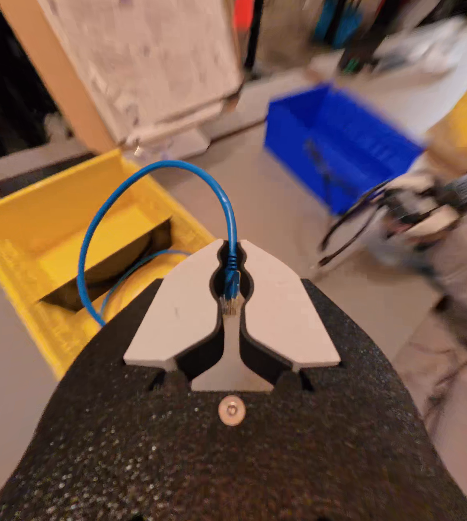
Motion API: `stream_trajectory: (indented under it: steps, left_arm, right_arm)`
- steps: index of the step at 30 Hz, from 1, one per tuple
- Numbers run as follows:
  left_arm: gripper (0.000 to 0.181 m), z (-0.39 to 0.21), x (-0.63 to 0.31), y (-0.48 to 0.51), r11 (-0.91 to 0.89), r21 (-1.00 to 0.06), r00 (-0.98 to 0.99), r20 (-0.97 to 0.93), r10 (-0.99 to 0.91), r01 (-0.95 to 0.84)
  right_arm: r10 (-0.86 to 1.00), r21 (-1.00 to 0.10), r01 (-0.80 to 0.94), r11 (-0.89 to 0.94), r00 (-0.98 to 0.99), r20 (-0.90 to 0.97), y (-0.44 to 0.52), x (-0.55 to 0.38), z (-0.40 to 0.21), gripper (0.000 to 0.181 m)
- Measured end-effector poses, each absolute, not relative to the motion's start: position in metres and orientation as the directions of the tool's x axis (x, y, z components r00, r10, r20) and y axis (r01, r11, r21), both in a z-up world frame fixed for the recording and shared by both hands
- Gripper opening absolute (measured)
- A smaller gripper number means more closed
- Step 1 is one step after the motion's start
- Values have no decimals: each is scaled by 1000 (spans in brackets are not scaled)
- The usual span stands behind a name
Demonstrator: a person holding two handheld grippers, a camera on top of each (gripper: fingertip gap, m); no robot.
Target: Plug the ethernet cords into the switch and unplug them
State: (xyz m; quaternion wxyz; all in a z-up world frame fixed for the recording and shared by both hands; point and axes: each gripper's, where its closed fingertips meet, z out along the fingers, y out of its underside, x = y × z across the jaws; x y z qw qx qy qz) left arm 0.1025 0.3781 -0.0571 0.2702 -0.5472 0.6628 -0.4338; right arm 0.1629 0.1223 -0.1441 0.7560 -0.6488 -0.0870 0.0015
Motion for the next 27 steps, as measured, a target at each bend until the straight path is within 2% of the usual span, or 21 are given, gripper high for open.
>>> stream_trajectory:
  steps: [1, 4, 8, 11, 13, 15, 17, 20, 22, 23, 25, 27]
  left_arm:
    - [4, -33, 97, 363, -39, -908, -294, 175, -940, -417]
    - [4, 30, 76, 321, -198, -959, -422, 267, -866, -201]
    - [4, 98, 48, 289, -318, -947, -512, 252, -821, 45]
    - [4, 132, 32, 266, -416, -900, -596, 265, -758, 128]
    - [4, 132, 35, 265, -476, -866, -576, 312, -755, 155]
    - [4, 115, 42, 263, -526, -836, -557, 364, -746, 159]
    - [4, 90, 48, 257, -647, -747, -591, 457, -665, 150]
    - [5, 25, 60, 261, -863, -494, -623, 643, -445, 107]
    - [4, -40, 74, 261, -949, -315, -568, 777, -272, 23]
    - [4, -72, 79, 260, -964, -265, -521, 822, -229, 7]
    - [4, -126, 86, 257, -966, -258, -403, 886, -230, -14]
    - [4, -146, 82, 266, -956, -292, -351, 894, -279, 17]
  right_arm:
    - [111, -980, 112, 164, 985, 131, 121, 164, -142, 65]
    - [102, -977, 113, 183, 986, 133, 117, 166, -136, 65]
    - [87, -973, 114, 201, 987, 134, 110, 169, -131, 65]
    - [67, -969, 120, 216, 988, 137, 104, 174, -125, 65]
    - [43, -965, 120, 234, 990, 134, 97, 180, -120, 65]
    - [10, -957, 114, 266, 993, 121, 86, 189, -114, 65]
    - [-16, -948, 109, 300, 994, 109, 73, 197, -107, 65]
    - [-39, -934, 94, 344, 996, 86, 59, 204, -101, 64]
    - [-57, -936, 100, 338, 995, 86, 55, 208, -101, 64]
    - [-60, -937, 106, 334, 994, 91, 54, 208, -102, 64]
    - [-66, -938, 115, 326, 993, 99, 53, 208, -102, 64]
    - [-54, -939, 120, 323, 993, 108, 54, 205, -101, 64]
